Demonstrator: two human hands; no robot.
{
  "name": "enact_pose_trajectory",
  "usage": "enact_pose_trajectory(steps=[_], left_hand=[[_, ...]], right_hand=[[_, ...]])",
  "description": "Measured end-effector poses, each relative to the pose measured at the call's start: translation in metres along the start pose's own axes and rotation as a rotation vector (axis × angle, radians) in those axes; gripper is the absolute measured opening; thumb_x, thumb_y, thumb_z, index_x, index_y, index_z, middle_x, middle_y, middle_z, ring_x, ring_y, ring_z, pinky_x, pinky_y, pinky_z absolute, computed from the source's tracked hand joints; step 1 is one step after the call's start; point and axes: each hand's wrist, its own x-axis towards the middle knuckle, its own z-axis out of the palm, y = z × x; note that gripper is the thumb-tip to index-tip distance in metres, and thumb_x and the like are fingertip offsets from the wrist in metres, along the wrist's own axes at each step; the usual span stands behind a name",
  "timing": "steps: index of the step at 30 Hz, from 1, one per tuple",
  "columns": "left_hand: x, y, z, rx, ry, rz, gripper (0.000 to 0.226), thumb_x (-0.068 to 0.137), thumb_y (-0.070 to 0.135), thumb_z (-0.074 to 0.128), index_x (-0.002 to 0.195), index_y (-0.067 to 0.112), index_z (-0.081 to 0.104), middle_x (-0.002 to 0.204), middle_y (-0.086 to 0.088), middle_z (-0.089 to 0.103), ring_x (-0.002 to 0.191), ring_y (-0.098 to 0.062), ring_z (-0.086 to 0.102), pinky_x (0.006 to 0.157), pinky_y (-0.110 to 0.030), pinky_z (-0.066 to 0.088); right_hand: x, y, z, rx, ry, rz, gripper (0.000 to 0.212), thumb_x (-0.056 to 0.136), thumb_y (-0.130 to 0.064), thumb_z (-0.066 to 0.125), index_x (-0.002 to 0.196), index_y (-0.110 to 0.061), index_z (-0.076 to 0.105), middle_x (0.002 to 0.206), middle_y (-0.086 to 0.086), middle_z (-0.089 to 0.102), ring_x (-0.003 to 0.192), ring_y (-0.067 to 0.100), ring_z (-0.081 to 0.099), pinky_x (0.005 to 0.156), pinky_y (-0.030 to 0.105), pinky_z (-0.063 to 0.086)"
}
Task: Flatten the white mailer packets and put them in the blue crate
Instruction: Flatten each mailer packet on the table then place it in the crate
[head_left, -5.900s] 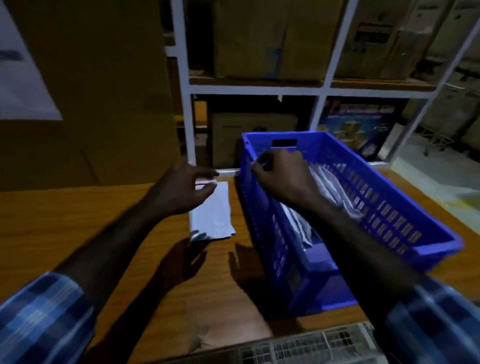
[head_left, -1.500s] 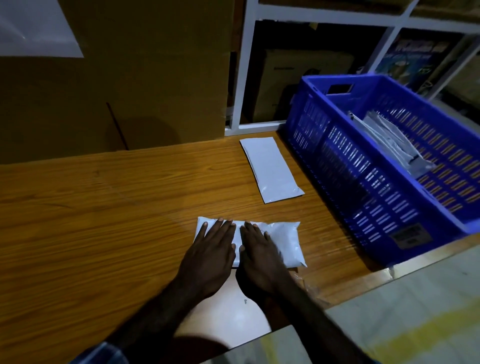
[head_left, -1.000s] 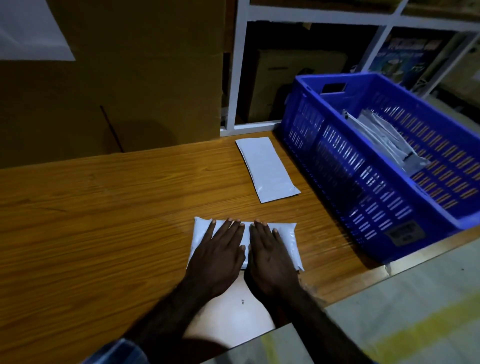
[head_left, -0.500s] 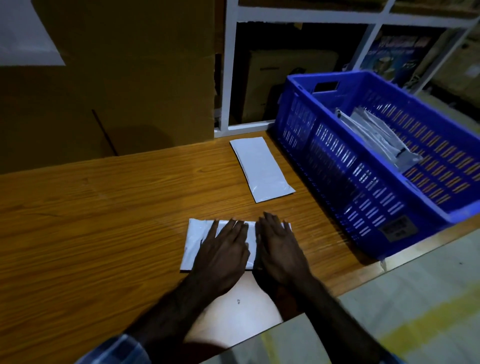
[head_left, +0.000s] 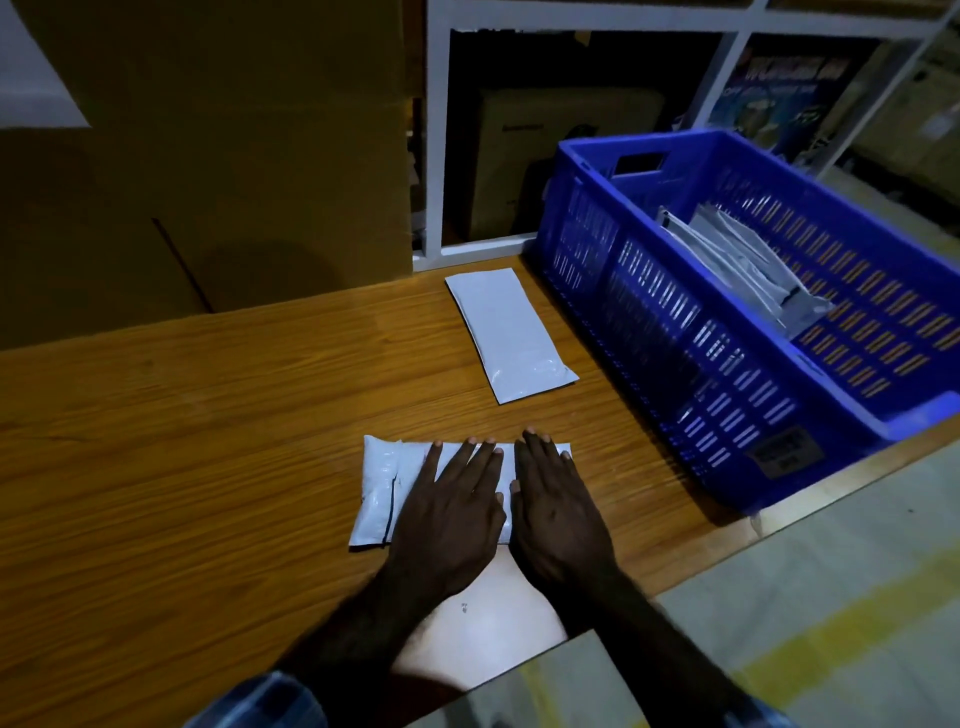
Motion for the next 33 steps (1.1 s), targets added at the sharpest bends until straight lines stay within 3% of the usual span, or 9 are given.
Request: enact_pose_trajectory(steps=[4,10,13,16,20,25,29,33], left_hand=[[0.000,-0.001,0.001,0.021,0.023,0.018,0.052,0.098,0.030,0.029,0.138,0.006,0.053,0.144,-0.012,0.050,0.137,-0.025,0.044,0.112,-0.053,0.028],[-0.001,-0.008,-0.018,0.031,-0.008,-0.043,0.056,0.098,0.036,0.026,0.134,0.005,0.057,0.139,-0.011,0.056,0.136,-0.025,0.045,0.112,-0.054,0.021],[-0.011,-0.030,-0.026,0.065,-0.034,-0.104,0.059,0.098,0.041,0.024,0.134,0.008,0.057,0.138,-0.008,0.057,0.139,-0.025,0.041,0.113,-0.056,0.024],[-0.021,-0.045,-0.023,0.066,-0.059,-0.111,0.059,0.099,0.043,0.022,0.137,0.012,0.056,0.141,-0.005,0.054,0.140,-0.025,0.039,0.115,-0.054,0.021],[-0.021,-0.042,-0.018,0.048,-0.054,-0.103,0.055,0.100,0.039,0.024,0.139,0.013,0.054,0.144,-0.006,0.051,0.140,-0.024,0.039,0.115,-0.050,0.018],[-0.025,-0.043,-0.013,0.001,-0.058,-0.127,0.056,0.102,0.040,0.019,0.147,0.017,0.042,0.156,-0.001,0.035,0.147,-0.018,0.024,0.118,-0.050,0.014],[-0.019,-0.042,-0.016,0.032,-0.037,-0.135,0.055,0.099,0.039,0.024,0.140,0.016,0.052,0.148,-0.003,0.048,0.141,-0.021,0.038,0.114,-0.050,0.017],[-0.010,-0.039,-0.022,0.052,-0.054,-0.094,0.054,0.095,0.033,0.026,0.128,0.009,0.063,0.135,-0.009,0.060,0.132,-0.027,0.050,0.107,-0.056,0.038]], right_hand=[[-0.001,0.002,0.001,-0.018,0.049,-0.025,0.049,0.106,-0.022,0.031,0.146,0.005,0.038,0.157,0.019,0.030,0.148,0.029,0.026,0.119,0.044,0.027],[0.000,0.002,0.002,-0.044,-0.020,0.002,0.052,0.107,-0.026,0.024,0.149,0.002,0.036,0.158,0.017,0.028,0.149,0.027,0.025,0.121,0.045,0.023],[0.012,-0.001,-0.004,-0.083,-0.055,0.005,0.061,0.106,-0.030,0.011,0.142,0.005,0.045,0.151,0.022,0.040,0.141,0.035,0.039,0.119,0.051,0.023],[0.025,-0.017,-0.003,-0.084,-0.049,-0.077,0.054,0.103,-0.027,0.025,0.138,0.007,0.050,0.146,0.025,0.046,0.136,0.037,0.045,0.116,0.051,0.022],[0.020,-0.036,0.008,-0.032,-0.050,-0.119,0.056,0.104,-0.025,0.019,0.141,0.006,0.047,0.149,0.023,0.043,0.140,0.035,0.041,0.115,0.049,0.023],[0.014,-0.035,0.012,-0.025,0.007,-0.159,0.048,0.103,-0.018,0.033,0.141,0.008,0.045,0.149,0.024,0.041,0.143,0.034,0.036,0.117,0.051,0.028],[0.021,-0.034,0.009,-0.031,-0.049,-0.137,0.050,0.100,-0.020,0.031,0.139,0.006,0.049,0.147,0.023,0.045,0.139,0.034,0.043,0.114,0.052,0.033],[0.027,-0.035,0.004,-0.064,-0.120,-0.154,0.058,0.090,-0.026,0.034,0.134,0.006,0.054,0.142,0.023,0.051,0.134,0.034,0.049,0.110,0.056,0.037]])
